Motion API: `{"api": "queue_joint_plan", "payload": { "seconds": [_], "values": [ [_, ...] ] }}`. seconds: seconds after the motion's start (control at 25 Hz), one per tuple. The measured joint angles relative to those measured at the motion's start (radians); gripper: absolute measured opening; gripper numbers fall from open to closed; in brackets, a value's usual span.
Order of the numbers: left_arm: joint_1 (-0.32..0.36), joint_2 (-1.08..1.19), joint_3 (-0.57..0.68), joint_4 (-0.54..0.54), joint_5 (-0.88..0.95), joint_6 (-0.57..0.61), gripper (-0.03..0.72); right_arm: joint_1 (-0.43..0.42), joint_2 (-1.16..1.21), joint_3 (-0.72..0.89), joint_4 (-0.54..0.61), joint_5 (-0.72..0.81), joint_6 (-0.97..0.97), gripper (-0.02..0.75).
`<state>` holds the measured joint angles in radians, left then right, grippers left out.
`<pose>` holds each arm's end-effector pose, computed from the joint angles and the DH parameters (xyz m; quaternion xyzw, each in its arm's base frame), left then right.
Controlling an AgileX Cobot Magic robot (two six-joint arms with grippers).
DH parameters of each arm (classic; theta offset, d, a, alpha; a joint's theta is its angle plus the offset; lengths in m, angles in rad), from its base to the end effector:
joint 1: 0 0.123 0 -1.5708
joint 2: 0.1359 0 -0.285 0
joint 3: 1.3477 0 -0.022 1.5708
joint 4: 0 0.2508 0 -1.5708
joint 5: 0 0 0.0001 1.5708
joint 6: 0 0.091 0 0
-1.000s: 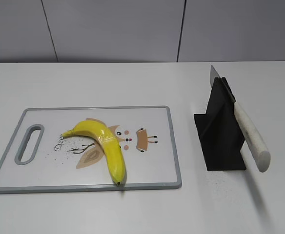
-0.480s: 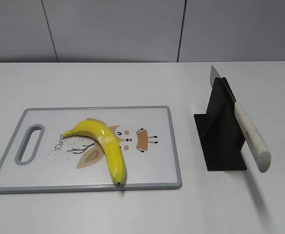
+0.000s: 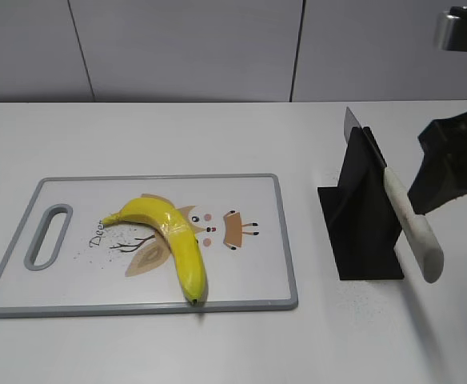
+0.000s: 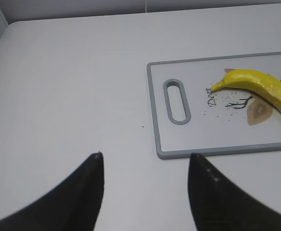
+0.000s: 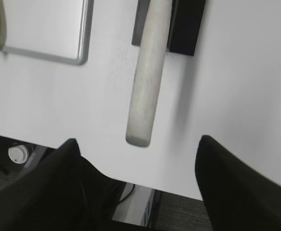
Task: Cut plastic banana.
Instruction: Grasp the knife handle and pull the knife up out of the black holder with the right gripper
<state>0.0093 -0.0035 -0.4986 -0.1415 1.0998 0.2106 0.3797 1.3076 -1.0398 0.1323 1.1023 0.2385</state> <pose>-0.0072 -0.0115 0.2744 0.0906 0.8558 -0.0148 0.5091 0.2193 0.0990 0.2957 -0.0486 0.9865 0.1032 0.1173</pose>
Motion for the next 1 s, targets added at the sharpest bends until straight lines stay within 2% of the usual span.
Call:
{"api": "queue_joint_plan", "payload": {
  "seconds": [0.64, 0.8, 1.0],
  "values": [
    [0.000, 0.000, 0.000, 0.000, 0.000, 0.000, 0.538, 0.000, 0.272, -0.020, -0.036, -0.064, 0.095, 0.508],
    [0.000, 0.000, 0.000, 0.000, 0.000, 0.000, 0.538, 0.000, 0.309, -0.020, -0.036, -0.065, 0.116, 0.456],
    [0.000, 0.000, 0.000, 0.000, 0.000, 0.000, 0.538, 0.000, 0.322, -0.020, -0.036, -0.066, 0.139, 0.347]
  ]
}}
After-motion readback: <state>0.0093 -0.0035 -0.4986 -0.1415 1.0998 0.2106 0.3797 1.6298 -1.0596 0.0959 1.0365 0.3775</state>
